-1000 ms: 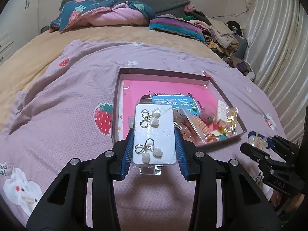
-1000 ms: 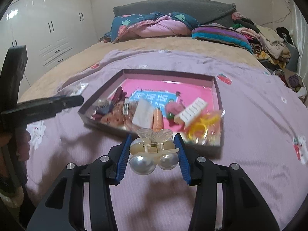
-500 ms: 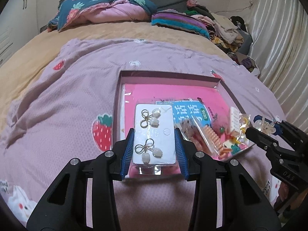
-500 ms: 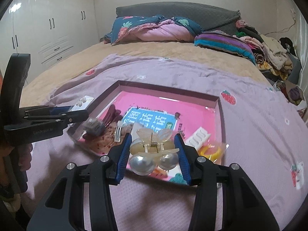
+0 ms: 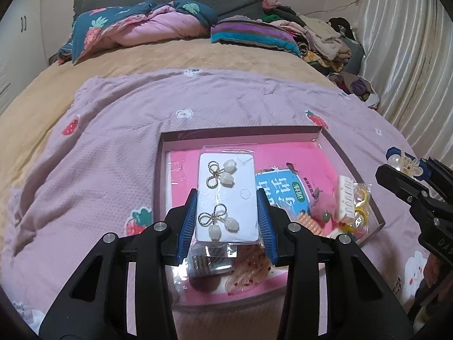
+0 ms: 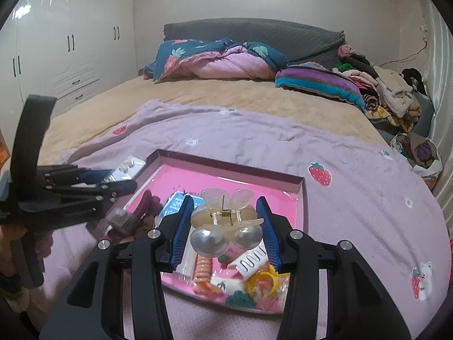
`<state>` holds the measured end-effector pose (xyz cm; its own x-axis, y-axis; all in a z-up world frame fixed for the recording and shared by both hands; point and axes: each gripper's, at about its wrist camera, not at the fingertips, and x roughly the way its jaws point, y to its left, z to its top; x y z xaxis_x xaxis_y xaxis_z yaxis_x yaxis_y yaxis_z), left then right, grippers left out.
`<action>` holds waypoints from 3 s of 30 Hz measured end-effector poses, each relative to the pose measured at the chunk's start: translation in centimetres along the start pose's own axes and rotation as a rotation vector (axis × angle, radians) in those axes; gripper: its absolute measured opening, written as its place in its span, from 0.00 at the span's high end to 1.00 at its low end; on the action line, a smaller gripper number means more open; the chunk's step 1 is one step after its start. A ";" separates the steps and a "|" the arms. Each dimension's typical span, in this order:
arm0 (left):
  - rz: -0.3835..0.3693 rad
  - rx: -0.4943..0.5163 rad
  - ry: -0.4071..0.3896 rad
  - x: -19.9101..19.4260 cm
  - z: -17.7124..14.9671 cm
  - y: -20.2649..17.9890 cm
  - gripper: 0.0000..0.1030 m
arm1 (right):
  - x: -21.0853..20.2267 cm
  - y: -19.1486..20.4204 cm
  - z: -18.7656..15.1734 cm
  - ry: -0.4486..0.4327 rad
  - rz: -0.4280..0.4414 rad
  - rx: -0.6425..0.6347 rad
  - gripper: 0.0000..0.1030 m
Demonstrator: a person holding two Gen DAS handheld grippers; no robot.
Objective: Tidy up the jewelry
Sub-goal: 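Carry both items into the tray and open both tools to release them, then withdraw both tools from the tray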
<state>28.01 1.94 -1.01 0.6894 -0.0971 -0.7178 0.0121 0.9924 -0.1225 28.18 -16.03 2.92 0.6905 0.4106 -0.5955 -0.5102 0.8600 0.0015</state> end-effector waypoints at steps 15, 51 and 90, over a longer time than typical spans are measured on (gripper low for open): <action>-0.002 -0.027 0.073 3.2 -2.0 0.9 0.67 | 5.5 1.3 -3.3 0.104 0.033 -0.030 0.57; -0.055 -0.020 0.099 3.2 -2.1 -0.2 0.41 | 4.5 3.3 -5.4 0.135 0.014 -0.081 0.18; -0.038 -0.073 -0.086 -10.2 -4.2 -0.7 0.09 | -8.9 2.4 -6.6 -0.071 -0.047 0.023 0.06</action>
<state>17.89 1.93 3.52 0.7490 -0.1246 -0.6508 -0.0112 0.9796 -0.2005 17.41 -19.59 2.97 0.7481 0.3896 -0.5372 -0.4654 0.8851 -0.0062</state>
